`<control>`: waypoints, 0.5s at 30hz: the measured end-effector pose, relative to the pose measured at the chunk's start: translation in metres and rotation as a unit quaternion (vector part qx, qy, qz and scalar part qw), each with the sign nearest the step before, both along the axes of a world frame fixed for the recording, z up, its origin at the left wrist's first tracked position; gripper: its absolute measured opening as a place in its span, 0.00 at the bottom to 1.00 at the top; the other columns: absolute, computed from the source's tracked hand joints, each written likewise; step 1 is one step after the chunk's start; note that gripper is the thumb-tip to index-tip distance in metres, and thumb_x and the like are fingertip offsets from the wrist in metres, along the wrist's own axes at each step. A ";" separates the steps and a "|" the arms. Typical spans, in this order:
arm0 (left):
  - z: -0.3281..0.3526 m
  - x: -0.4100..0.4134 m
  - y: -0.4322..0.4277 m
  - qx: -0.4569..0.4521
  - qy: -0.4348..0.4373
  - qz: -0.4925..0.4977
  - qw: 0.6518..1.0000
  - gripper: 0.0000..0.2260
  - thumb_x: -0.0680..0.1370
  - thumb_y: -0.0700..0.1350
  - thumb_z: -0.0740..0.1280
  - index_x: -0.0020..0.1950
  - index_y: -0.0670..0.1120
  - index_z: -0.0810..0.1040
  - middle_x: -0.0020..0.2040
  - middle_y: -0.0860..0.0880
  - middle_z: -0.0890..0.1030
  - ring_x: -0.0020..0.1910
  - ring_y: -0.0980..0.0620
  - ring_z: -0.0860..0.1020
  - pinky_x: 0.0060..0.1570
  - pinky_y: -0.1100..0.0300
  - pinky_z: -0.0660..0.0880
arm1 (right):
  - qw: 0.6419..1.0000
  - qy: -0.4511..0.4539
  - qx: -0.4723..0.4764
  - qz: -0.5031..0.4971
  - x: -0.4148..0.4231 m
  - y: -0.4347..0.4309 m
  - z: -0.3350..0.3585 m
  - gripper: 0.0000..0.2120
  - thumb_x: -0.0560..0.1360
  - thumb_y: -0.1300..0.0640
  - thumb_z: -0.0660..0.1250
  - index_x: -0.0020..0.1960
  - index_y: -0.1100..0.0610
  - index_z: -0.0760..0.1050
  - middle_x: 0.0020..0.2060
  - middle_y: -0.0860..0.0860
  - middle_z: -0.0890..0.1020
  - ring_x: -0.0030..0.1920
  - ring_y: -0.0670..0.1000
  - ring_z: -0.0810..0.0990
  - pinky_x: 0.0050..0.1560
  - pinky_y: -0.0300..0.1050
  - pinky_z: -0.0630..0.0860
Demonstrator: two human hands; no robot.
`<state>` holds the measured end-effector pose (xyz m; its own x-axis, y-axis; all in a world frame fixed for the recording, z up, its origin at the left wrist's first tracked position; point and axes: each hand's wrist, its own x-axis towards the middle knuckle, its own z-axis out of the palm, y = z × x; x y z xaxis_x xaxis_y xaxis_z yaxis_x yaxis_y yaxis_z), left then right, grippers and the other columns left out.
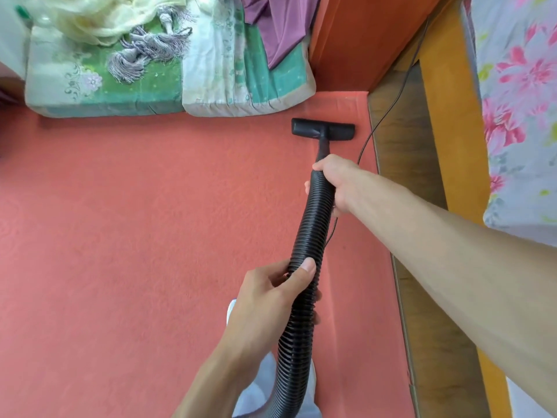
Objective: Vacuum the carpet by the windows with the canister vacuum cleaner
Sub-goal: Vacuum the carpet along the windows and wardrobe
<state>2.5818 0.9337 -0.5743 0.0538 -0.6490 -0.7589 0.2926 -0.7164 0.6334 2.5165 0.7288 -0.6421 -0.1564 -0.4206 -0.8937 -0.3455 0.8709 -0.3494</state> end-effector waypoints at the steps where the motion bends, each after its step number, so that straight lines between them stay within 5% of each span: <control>1: -0.004 0.005 -0.006 -0.007 -0.002 0.002 1.000 0.17 0.79 0.55 0.67 0.47 0.40 0.81 0.44 0.40 0.84 0.33 0.48 0.82 0.40 0.52 0.80 | 1.000 0.003 -0.005 0.004 0.006 -0.007 -0.002 0.06 0.76 0.55 0.63 0.50 0.56 0.75 0.36 0.52 0.84 0.32 0.50 0.81 0.39 0.42 0.75; 6: -0.025 0.021 -0.037 -0.018 0.007 0.003 1.000 0.18 0.80 0.53 0.67 0.49 0.37 0.80 0.44 0.38 0.83 0.33 0.47 0.81 0.38 0.54 0.79 | 1.000 -0.002 -0.024 0.001 0.024 -0.034 -0.012 0.04 0.77 0.55 0.62 0.46 0.56 0.73 0.35 0.51 0.82 0.36 0.50 0.81 0.55 0.48 0.75; 15: -0.014 0.022 -0.033 0.037 0.036 -0.058 0.997 0.17 0.77 0.53 0.70 0.44 0.38 0.80 0.35 0.45 0.81 0.31 0.47 0.80 0.37 0.56 0.79 | 0.997 -0.028 -0.003 -0.073 -0.016 -0.008 -0.016 0.10 0.76 0.56 0.65 0.55 0.58 0.76 0.36 0.53 0.81 0.33 0.50 0.80 0.46 0.45 0.80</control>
